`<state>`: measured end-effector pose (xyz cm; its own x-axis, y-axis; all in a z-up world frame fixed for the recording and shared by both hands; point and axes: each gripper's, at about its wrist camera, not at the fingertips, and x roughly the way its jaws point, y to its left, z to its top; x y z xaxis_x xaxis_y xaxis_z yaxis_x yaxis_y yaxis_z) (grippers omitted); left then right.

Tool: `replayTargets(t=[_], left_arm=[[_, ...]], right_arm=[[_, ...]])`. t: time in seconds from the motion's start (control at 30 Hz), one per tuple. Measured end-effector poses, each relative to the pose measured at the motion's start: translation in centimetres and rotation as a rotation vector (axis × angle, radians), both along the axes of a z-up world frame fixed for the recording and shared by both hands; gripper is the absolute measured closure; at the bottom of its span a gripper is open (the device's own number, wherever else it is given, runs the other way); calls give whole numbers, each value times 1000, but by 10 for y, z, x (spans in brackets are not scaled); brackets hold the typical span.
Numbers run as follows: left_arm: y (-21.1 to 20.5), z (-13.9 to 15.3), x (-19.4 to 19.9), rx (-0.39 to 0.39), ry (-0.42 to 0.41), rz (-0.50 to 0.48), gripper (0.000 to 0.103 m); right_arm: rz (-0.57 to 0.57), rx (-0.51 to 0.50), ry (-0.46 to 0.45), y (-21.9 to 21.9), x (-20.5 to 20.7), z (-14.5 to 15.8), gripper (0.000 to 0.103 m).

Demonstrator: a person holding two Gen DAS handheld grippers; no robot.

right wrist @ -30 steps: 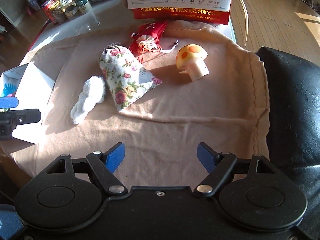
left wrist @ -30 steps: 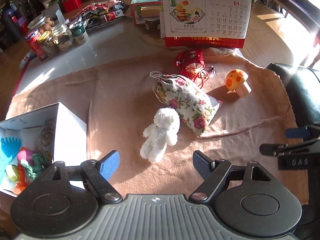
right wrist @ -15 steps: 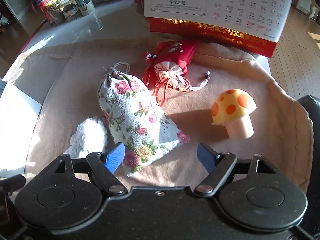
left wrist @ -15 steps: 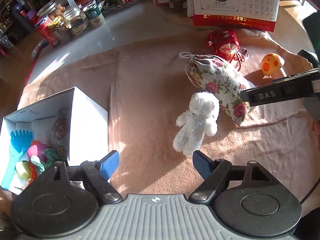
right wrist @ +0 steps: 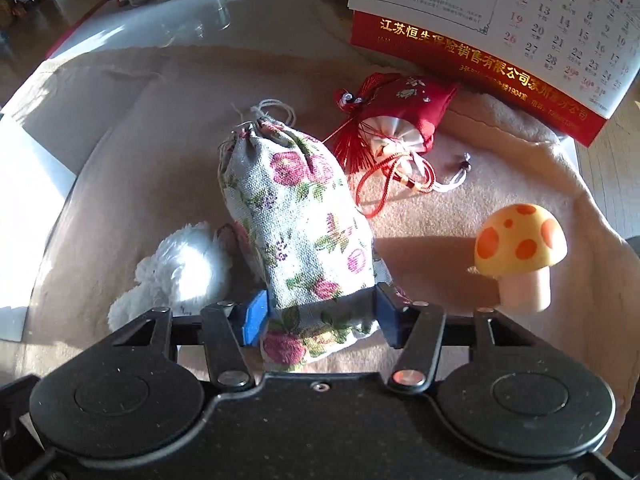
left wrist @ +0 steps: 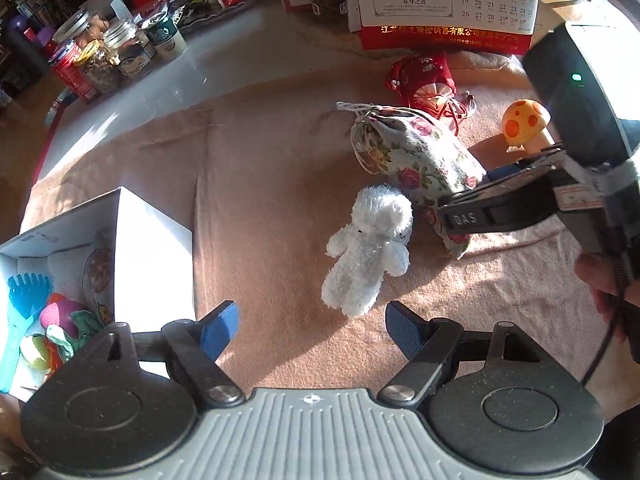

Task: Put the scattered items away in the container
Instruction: 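Grasp the white plush bear with the left gripper while the right grasps the floral bag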

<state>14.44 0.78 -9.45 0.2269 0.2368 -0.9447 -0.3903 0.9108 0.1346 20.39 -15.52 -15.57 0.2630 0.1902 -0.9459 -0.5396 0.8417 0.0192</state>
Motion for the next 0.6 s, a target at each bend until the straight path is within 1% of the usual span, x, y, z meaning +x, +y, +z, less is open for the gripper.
replayTargets(t=[0.07,0.1,0.13,0.17,0.2,0.23,0.27,0.3,0.33,0.37,0.4,0.43,0.53,0.6], left_arm=[[-2,1,0,-1,1,-1,22],[-2,2,0,-4,-2,-1,22],[-3,3,0,-8,-8,-2,22],[-4,5,0,-11,-15,-4,22],[-5,6,-1,-8,-17,-4,22],[-7,7,-1,-2,-17,-6,22],[-8,7,0,3,-17,-11,22],[-8,7,0,2,-17,-12,22],[-8,7,0,-1,-18,-8,22],[-8,7,0,-5,-19,-3,22],[-7,8,0,-8,-21,-1,22],[-7,8,-1,-8,-22,0,22],[-4,8,-2,-8,-23,6,22],[-1,8,-4,-17,-26,17,22]], right_arm=[[0,-1,26,-12,-7,3,56],[2,-2,33,-18,-11,4,61],[1,-4,47,-24,-13,6,69],[-6,2,72,-29,-15,6,95],[-16,11,92,-32,-17,7,96],[-17,16,91,-33,-20,9,96],[-12,11,67,-35,-22,12,91],[-5,5,24,-33,-23,16,63],[-1,3,-25,-31,-23,21,45],[-3,8,-75,-30,-22,26,4],[-6,21,-129,-27,-20,32,4],[-4,35,-163,-22,-17,36,4],[-6,45,-176,-1,-1,36,4],[-14,2,-168,15,13,25,4]])
